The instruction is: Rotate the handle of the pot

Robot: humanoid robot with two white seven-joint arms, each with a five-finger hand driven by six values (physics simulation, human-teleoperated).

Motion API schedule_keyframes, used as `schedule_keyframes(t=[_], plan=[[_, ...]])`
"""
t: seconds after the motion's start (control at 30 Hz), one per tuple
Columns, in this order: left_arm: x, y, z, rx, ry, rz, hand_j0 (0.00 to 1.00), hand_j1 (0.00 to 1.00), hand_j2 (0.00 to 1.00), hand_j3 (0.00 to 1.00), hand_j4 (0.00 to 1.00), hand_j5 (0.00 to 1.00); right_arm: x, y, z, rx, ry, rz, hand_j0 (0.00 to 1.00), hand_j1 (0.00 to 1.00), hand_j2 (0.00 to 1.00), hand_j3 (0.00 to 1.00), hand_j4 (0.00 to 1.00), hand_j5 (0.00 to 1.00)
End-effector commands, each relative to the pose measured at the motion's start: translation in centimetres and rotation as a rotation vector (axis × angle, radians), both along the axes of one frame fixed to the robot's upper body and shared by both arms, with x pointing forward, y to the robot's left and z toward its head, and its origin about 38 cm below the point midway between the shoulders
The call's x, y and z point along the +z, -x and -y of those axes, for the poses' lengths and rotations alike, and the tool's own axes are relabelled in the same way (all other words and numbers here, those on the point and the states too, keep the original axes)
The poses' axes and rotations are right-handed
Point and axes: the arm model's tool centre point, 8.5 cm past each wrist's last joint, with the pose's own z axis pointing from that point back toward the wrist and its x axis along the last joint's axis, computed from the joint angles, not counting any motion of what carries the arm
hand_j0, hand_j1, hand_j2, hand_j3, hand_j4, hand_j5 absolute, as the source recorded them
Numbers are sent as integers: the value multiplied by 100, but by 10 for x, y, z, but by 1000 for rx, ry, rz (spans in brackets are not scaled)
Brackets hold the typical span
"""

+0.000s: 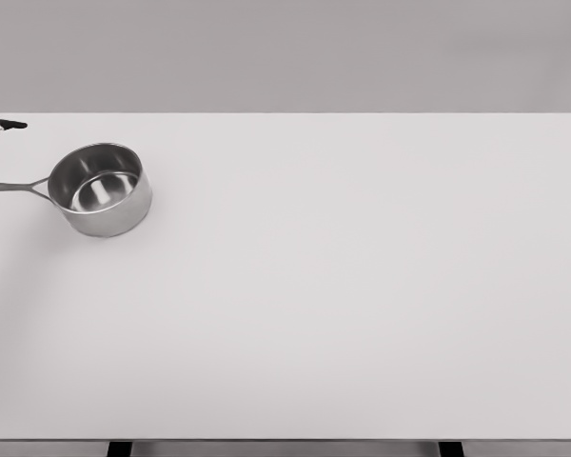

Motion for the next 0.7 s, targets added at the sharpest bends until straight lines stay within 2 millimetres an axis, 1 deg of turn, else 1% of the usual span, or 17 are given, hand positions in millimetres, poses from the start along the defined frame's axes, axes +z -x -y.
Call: schedule_keyframes(t=[0.0, 0.47, 0.5, 0.67], plan=[[1, 0, 0, 3, 7, 3, 100, 100, 100, 100, 100, 100, 0, 0, 0, 0, 0, 0, 100, 100, 100, 100, 100, 100], [3, -1, -1, 12, 23, 17, 100, 100, 100, 100, 100, 100, 0, 0, 0, 0, 0, 0, 100, 100, 100, 100, 100, 100], [0, -2, -2, 17, 30, 13, 100, 100, 100, 100, 100, 100, 0, 0, 0, 0, -1, 0, 100, 100, 100, 100, 100, 100], [-1, -2, -2, 19, 32, 11, 100, 100, 100, 100, 100, 100, 0, 0, 0, 0, 0, 0, 100, 100, 100, 100, 100, 100]])
